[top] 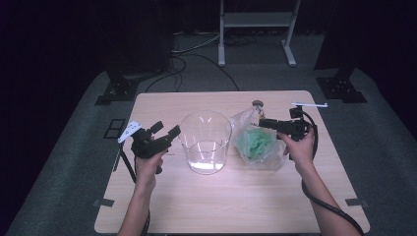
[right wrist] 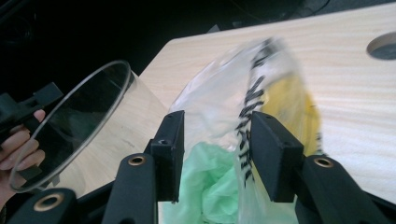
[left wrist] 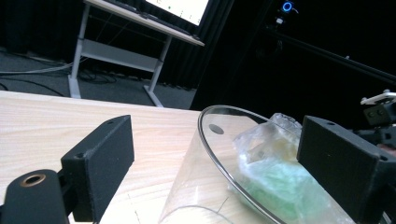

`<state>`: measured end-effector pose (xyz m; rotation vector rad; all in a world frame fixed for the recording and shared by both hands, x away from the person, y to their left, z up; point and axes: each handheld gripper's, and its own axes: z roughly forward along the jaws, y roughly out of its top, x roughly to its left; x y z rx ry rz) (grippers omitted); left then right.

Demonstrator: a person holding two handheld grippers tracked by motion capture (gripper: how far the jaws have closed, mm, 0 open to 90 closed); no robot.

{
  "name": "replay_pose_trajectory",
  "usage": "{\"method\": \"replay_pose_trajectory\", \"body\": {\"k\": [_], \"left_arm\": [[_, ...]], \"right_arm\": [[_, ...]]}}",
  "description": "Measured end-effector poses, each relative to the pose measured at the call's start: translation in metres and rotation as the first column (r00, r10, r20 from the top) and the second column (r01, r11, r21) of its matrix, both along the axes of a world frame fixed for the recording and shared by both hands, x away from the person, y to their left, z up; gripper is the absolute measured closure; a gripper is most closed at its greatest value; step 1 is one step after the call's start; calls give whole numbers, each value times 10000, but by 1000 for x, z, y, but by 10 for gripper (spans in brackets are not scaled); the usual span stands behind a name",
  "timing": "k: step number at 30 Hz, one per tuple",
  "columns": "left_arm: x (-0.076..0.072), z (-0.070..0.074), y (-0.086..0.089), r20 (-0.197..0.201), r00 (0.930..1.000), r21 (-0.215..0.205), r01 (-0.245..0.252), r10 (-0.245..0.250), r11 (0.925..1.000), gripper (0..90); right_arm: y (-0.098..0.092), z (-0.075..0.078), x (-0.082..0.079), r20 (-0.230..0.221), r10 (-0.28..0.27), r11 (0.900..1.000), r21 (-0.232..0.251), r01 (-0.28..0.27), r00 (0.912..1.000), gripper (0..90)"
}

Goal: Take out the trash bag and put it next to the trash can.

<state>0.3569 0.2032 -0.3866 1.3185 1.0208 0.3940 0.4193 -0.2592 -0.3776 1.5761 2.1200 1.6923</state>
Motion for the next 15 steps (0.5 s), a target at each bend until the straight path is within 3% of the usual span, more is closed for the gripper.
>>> {"method": "replay_pose_trajectory", "body": {"k": [6, 15], "left_arm": [[0, -1, -1, -54, 10000, 0, 25, -25, 10000, 100], [-1, 1, -2, 8, 10000, 34, 48, -48, 10000, 99]], "right_arm": [[-15, 7, -6, 226, -304, 9994, 159, 300, 9993, 504], [-39, -3, -17, -18, -617, 9978, 231, 617, 9981, 444]]}}
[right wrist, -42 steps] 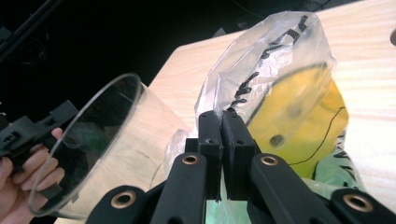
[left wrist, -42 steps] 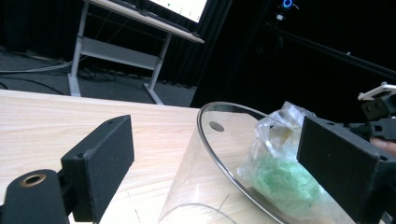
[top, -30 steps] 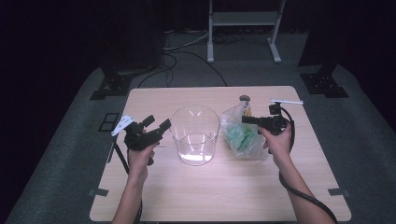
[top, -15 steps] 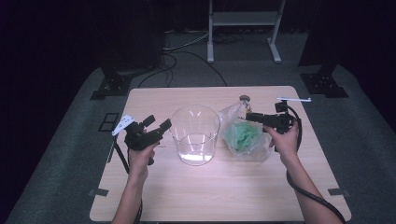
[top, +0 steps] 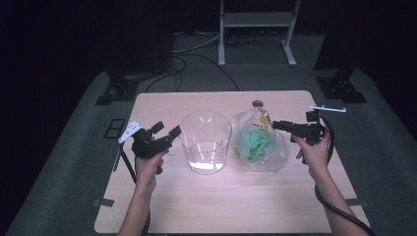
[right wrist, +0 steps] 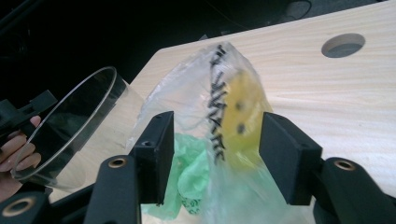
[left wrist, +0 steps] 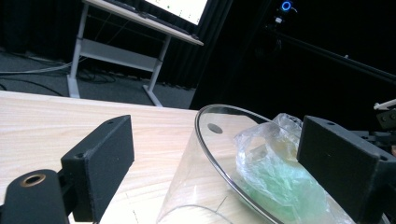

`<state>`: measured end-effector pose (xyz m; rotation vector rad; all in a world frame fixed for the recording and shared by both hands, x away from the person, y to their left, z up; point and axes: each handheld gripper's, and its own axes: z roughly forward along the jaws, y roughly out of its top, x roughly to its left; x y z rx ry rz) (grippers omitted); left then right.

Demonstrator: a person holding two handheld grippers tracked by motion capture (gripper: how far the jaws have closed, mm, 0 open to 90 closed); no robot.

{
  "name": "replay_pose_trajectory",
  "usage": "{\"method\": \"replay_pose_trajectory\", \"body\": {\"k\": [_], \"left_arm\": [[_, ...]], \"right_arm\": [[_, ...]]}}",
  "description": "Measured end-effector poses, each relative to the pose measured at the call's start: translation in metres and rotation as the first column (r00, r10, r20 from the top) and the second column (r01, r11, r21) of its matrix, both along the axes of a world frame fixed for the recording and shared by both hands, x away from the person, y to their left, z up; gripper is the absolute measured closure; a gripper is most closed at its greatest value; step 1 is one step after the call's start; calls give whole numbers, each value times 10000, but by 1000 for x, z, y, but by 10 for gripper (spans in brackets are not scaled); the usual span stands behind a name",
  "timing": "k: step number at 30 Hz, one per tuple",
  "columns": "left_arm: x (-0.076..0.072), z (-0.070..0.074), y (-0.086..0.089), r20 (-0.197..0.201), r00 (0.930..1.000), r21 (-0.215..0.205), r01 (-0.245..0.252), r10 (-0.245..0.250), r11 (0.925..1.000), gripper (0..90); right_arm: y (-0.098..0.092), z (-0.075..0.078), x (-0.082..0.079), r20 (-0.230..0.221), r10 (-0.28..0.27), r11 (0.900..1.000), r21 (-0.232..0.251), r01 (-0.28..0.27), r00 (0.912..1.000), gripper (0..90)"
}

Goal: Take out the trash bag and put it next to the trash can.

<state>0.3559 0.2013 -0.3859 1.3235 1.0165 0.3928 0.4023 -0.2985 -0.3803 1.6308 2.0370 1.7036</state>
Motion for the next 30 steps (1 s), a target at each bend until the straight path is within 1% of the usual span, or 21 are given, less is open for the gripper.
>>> {"method": "replay_pose_trajectory", "body": {"k": [2, 6, 10, 16, 17, 20, 23, 30], "left_arm": [[0, 0, 0, -9, 10000, -9, -9, 9, 10000, 100], [1, -1, 1, -61, 10000, -17, -11, 11, 10000, 100], [0, -1, -1, -65, 10000, -26, 4, -4, 10000, 99], [1, -1, -2, -75, 10000, 16, 40, -40, 10000, 99], [1, -2, -2, -91, 9999, 13, 53, -53, 10000, 100], [1, -2, -2, -105, 9999, -32, 69, -69, 10000, 100], [1, -2, -3, -100, 9999, -13, 68, -68, 10000, 100], [1, -3, -3, -119, 9999, -49, 55, -55, 10000, 99]], "right_arm": [[-3, -3, -3, -10, -16, 10000, 43, 16, 10000, 438], [-11, -13, -10, -117, -56, 9999, -105, 55, 9999, 423], [-18, -23, -16, -245, -114, 9999, -37, 113, 9996, 420], [-31, -30, -29, -260, -147, 9999, 62, 149, 9996, 409], [-34, -32, -31, -268, -149, 9999, 28, 150, 9995, 408], [-38, -37, -38, -317, -227, 9993, -298, 217, 9992, 407], [-42, -46, -43, -418, -253, 9991, -346, 239, 9988, 404], [-47, -62, -50, -677, -326, 9993, -185, 314, 9972, 403]]}}
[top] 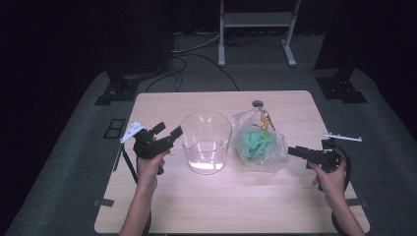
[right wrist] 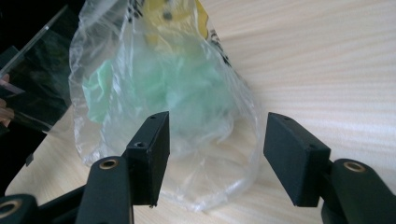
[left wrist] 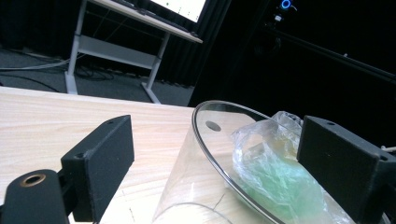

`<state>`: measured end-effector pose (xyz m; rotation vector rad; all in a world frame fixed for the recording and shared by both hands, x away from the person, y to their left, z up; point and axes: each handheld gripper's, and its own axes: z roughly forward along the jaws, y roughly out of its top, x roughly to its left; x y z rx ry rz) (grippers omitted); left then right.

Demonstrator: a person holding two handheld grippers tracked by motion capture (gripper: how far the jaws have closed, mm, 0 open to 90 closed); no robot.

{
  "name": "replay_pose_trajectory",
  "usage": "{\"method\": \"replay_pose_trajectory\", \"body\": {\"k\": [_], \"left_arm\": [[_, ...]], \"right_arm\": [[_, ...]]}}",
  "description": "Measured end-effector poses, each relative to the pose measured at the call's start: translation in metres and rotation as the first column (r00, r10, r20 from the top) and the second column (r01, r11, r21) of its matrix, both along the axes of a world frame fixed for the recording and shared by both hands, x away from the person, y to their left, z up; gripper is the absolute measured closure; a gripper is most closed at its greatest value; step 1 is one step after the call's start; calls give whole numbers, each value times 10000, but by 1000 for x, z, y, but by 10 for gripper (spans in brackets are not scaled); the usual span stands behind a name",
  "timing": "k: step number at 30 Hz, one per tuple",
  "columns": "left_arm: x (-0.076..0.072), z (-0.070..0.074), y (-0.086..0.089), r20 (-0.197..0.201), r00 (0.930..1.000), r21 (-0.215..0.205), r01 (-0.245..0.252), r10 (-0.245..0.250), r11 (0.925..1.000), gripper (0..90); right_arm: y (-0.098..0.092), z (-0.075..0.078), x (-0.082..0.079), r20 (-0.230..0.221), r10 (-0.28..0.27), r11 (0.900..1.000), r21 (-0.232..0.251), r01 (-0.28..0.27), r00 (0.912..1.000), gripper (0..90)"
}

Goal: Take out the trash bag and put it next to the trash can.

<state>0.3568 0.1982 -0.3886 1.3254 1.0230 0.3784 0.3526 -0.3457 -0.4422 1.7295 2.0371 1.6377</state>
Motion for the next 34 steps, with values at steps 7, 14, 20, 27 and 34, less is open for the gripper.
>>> {"method": "replay_pose_trajectory", "body": {"k": [7, 14, 20, 27, 34], "left_arm": [[0, 0, 0, -10, 10000, 3, 27, -27, 10000, 99], [0, 0, 0, -16, 10000, 16, 13, -13, 10000, 100], [0, 0, 0, -20, 10000, 46, 23, -22, 10000, 100], [-1, 1, 1, -25, 10000, 1, -15, 15, 10000, 99], [-4, 7, 0, 226, 9997, 0, 65, -65, 10000, 99]], "right_arm": [[-6, -9, -9, -175, -36, 10000, -24, 35, 9998, 402], [-12, -15, -20, -138, -152, 9998, 114, 154, 9998, 401], [-15, -15, -29, -87, -168, 9998, 122, 169, 9998, 400], [-23, -20, -48, 152, -471, 9980, 421, 465, 9988, 401], [-34, -22, -63, 312, -807, 9825, 1708, 742, 9963, 398]]}}
